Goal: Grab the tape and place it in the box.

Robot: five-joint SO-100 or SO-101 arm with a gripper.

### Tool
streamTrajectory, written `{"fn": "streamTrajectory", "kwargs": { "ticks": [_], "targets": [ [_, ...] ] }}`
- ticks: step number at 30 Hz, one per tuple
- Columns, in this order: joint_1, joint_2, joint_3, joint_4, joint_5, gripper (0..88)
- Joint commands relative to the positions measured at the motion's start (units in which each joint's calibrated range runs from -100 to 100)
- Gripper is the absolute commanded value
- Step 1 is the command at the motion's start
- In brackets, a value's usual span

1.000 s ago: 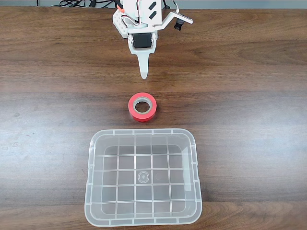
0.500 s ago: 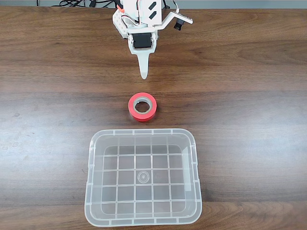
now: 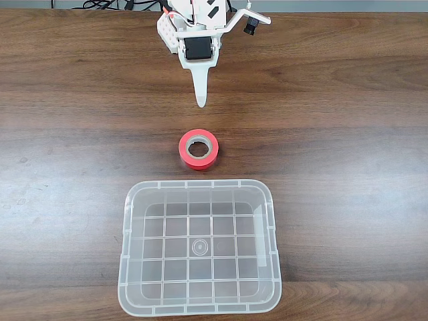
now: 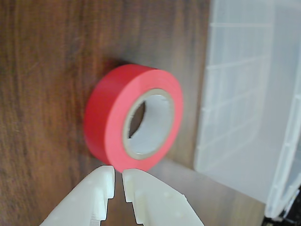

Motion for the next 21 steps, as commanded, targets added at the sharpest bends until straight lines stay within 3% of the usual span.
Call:
{"fn": "streamTrajectory", "kwargs": {
  "ticks": [1,11,21],
  "targets": [
    [0.4,0.5,-6.7,0.6,0.2,1.3],
    [0.4,3.6,-15.5,0.7,0.2,1.2],
    [0.5,34.8,-40.6,0.6,-0.2,1.2]
  ]
}}
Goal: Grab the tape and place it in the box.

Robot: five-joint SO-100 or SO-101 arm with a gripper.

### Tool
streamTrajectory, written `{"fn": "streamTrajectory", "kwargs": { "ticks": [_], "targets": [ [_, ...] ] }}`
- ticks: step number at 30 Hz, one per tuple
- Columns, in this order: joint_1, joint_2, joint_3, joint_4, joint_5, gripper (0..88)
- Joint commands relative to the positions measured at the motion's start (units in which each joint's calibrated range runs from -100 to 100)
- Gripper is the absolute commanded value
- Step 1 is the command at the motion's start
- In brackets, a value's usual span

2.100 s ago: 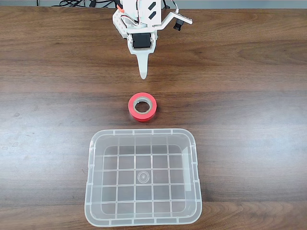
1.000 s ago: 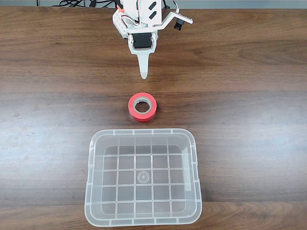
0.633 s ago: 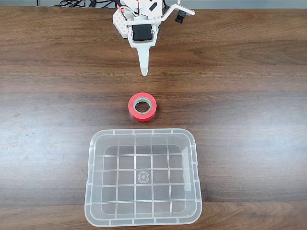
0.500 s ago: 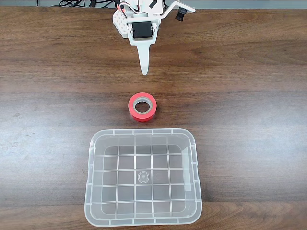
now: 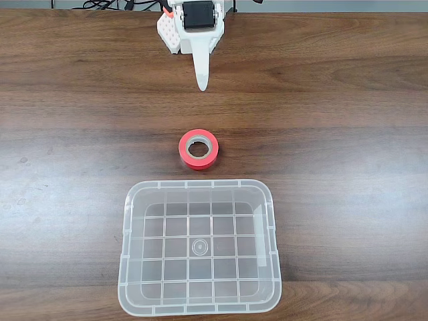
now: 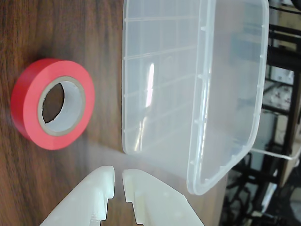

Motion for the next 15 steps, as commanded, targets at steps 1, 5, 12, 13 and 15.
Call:
{"fn": "streamTrajectory", "kwargs": {
  "ticks": [1,5,12,13,15],
  "targets": [
    [1.0,17.3,-17.6,0.1,-0.2,1.2],
    [3.1,28.3,-26.1,0.2,-0.3,1.2],
    [4.9,45.9,-39.2,8.1,0.3,1.2],
    [4.8,48.5,-40.9,9.0,0.8,1.2],
    [4.7,52.8,-43.0,9.3,2.4,1.2]
  ]
}}
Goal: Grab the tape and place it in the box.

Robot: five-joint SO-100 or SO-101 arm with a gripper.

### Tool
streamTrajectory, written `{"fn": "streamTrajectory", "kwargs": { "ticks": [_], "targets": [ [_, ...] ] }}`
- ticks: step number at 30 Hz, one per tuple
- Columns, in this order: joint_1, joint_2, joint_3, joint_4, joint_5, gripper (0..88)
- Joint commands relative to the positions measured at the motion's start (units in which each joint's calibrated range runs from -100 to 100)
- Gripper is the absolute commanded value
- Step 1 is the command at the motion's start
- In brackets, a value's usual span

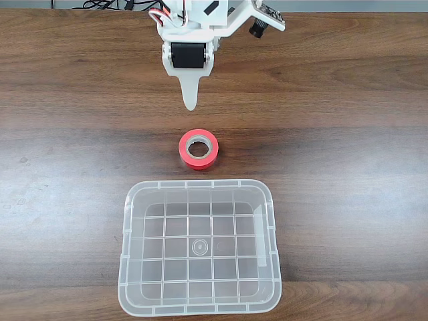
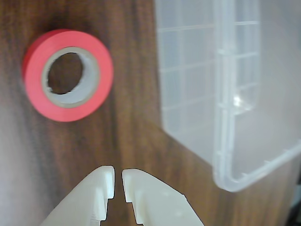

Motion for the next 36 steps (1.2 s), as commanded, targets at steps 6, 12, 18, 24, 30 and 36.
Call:
{"fn": "streamTrajectory", "kwargs": {
  "ticks": [6,12,18,24,30,36],
  "targets": [
    [0.5,18.9,-11.0,0.6,4.8,1.3],
    [0.9,25.8,-7.6,-4.8,5.3,1.3],
    [0.4,26.6,-2.6,-8.9,6.0,2.2],
    [-0.2,27.0,-1.9,-8.9,6.0,4.0],
    [-2.2,26.7,0.5,-8.5,6.0,9.8],
    [-2.2,26.6,4.1,-8.7,6.0,14.1]
  ]
}}
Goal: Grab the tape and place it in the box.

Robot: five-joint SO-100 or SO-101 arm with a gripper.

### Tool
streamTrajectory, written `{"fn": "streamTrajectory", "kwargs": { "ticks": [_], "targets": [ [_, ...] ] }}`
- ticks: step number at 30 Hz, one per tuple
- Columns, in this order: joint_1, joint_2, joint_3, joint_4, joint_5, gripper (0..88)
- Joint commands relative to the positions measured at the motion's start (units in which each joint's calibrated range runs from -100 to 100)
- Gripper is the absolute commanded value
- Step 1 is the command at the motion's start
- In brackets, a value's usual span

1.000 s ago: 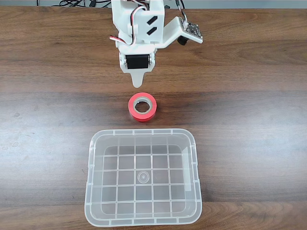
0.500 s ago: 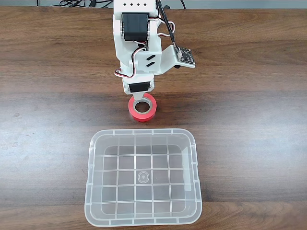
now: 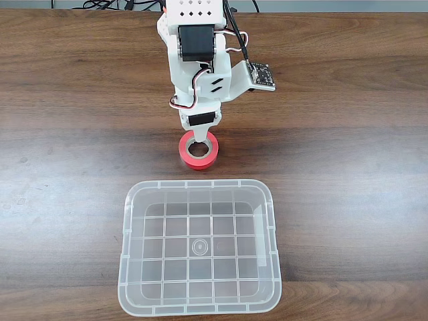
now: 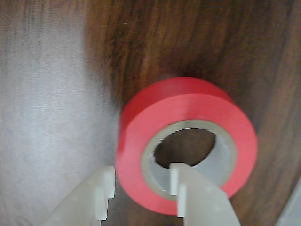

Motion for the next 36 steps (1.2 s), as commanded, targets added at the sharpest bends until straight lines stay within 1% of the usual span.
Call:
{"fn": "streamTrajectory", "kwargs": {
  "ticks": [1,8,11,17,26,36],
  "targets": [
    [-0.1,-0.9,0.3,-0.6,0.0,14.1],
    [0.0,-0.7,-0.4,-1.1,1.1,14.2],
    [0.4,-0.1,0.3,-3.8,1.9,14.2],
    [0.4,0.2,0.5,-5.9,2.9,14.2],
    [0.4,0.2,7.2,-9.2,3.1,14.2],
    [1.1,-1.2,6.8,-5.5,2.9,14.2]
  ]
}}
